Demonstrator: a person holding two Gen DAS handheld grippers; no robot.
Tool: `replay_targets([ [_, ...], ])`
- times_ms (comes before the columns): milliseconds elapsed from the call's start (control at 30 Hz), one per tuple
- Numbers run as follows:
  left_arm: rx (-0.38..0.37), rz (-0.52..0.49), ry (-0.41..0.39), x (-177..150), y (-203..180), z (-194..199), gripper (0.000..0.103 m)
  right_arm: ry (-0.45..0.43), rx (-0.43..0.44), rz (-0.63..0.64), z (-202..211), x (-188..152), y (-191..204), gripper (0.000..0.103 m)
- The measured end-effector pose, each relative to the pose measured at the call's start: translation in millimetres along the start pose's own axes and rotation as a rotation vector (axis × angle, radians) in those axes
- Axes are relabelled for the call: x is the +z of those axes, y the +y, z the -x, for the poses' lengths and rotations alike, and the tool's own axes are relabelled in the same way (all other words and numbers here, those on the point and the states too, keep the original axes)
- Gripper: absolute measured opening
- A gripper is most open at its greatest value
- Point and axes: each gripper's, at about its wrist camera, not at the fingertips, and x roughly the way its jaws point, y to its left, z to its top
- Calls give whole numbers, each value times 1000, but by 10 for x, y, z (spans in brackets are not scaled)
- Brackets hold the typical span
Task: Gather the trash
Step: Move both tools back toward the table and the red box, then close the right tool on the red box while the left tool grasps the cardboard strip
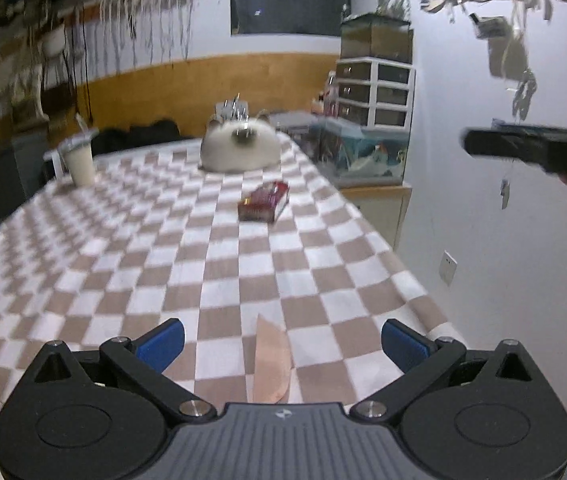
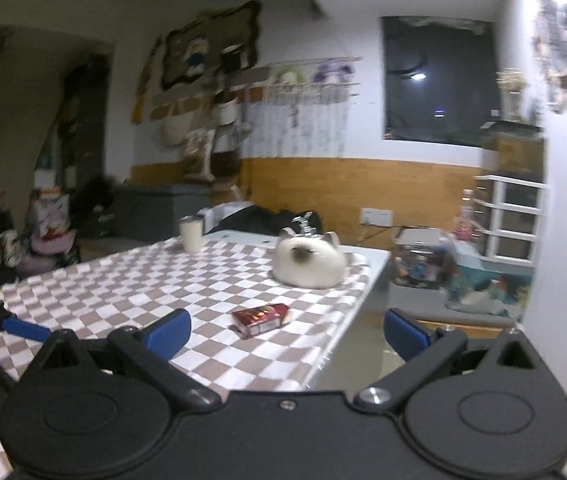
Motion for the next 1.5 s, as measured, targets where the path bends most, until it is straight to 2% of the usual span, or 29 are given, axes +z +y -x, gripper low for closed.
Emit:
replay_targets([
  [200,-42,37,54,-92,116,-276,103,21,68,73,-808,34,-36,103],
  [400,-76,46,64,-124,123,-425,103,91,159,120,-1639,17,-149,103],
  [467,-60,41,60,-132,121,-440,103,114,187,130,-1915,7,-198,103],
  [633,-35,59,25,-200,166,-443,102,174,300,110,-2472,-37,-276,103],
  [867,-111,60,31,-236,201,-470,99,258,354,62,-3112,-142,-309,103],
  [1067,-138,48,55,-242,171,-509,91,325,372,8,-3500,-183,-336,103],
  [1200,-128,56,53,-250,183,-499,86,376,440,3,-3585,-211,-241,103],
  [1333,-100,53,53,-240,178,-507,78,352,474,132,-3451,-240,-30,103],
  [1467,-73,47,54,-237,172,-507,71,330,438,271,-3298,-295,132,101],
  [1500,-66,38,56,-232,161,-511,71,331,427,302,-3262,-316,166,97],
])
